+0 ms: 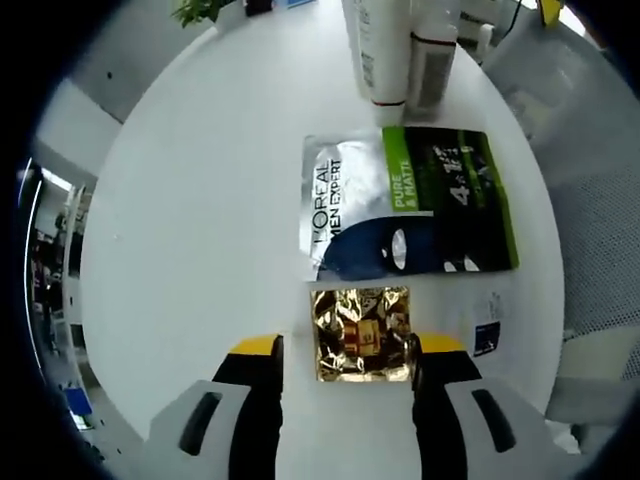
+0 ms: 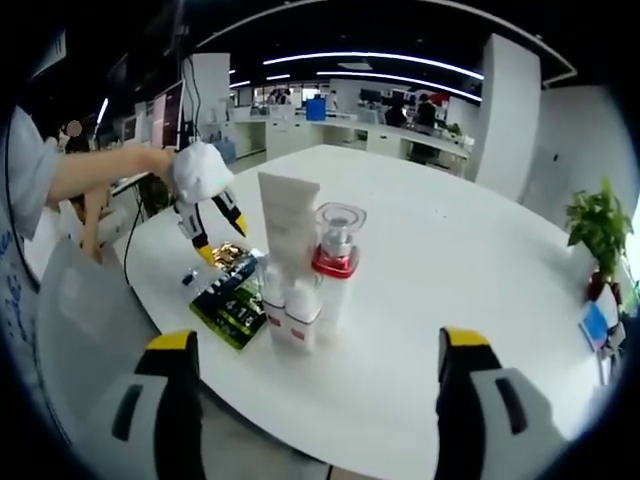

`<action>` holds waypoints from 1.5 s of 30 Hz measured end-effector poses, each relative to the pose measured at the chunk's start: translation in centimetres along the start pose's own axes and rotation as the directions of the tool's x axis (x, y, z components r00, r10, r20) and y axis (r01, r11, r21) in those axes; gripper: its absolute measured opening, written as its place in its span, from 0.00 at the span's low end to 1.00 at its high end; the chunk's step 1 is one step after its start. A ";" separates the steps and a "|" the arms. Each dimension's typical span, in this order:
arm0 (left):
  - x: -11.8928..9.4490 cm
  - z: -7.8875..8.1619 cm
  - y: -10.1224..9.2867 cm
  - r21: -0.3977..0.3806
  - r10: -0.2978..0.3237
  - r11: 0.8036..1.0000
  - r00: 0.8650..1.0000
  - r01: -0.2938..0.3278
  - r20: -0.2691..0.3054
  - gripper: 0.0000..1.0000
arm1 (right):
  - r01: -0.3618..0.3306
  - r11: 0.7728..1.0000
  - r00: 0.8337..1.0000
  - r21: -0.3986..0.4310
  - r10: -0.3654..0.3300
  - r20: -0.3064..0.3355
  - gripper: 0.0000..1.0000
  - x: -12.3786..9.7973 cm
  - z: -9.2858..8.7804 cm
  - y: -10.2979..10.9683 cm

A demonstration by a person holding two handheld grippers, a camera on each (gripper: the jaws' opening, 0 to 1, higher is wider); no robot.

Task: Arrange the skincare products in the storage area until every visible bottle or jar stands upright without overlapping.

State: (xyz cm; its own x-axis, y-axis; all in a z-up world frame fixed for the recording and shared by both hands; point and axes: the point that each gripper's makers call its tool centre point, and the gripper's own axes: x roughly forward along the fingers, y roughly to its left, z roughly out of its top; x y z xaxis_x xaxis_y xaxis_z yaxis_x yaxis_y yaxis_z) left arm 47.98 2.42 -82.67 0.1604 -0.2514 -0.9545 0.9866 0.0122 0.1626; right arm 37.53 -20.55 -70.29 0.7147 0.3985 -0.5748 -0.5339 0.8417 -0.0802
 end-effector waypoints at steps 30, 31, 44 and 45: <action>-7.4 3.4 0.7 -0.246 0.212 0.958 0.946 -0.150 0.247 0.57 | -0.019 0.999 0.999 -0.033 0.020 0.028 1.00 -0.6 0.8 1.1; -7.9 3.6 0.5 -0.271 0.224 0.951 0.938 -0.150 0.263 0.59 | -0.019 0.999 0.999 -0.033 0.020 0.030 1.00 -0.6 0.9 1.1; -13.4 3.7 -0.9 -0.457 0.383 0.869 0.844 -0.190 0.377 0.64 | -0.019 0.998 0.999 -0.065 0.022 0.043 1.00 -0.7 1.8 1.3; -14.0 3.8 -1.1 -0.470 0.398 0.862 0.829 -0.191 0.392 0.65 | -0.019 0.998 0.999 -0.066 0.022 0.046 1.00 -0.7 1.9 1.3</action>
State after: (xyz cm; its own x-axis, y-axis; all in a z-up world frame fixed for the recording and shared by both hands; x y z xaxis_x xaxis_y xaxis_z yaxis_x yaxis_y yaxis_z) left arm 44.52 2.19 -68.57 0.5140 -0.5834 -0.6288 0.8333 0.5137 0.2046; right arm 37.19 -18.99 -68.42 0.7228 0.4333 -0.5383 -0.5761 0.8081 -0.1230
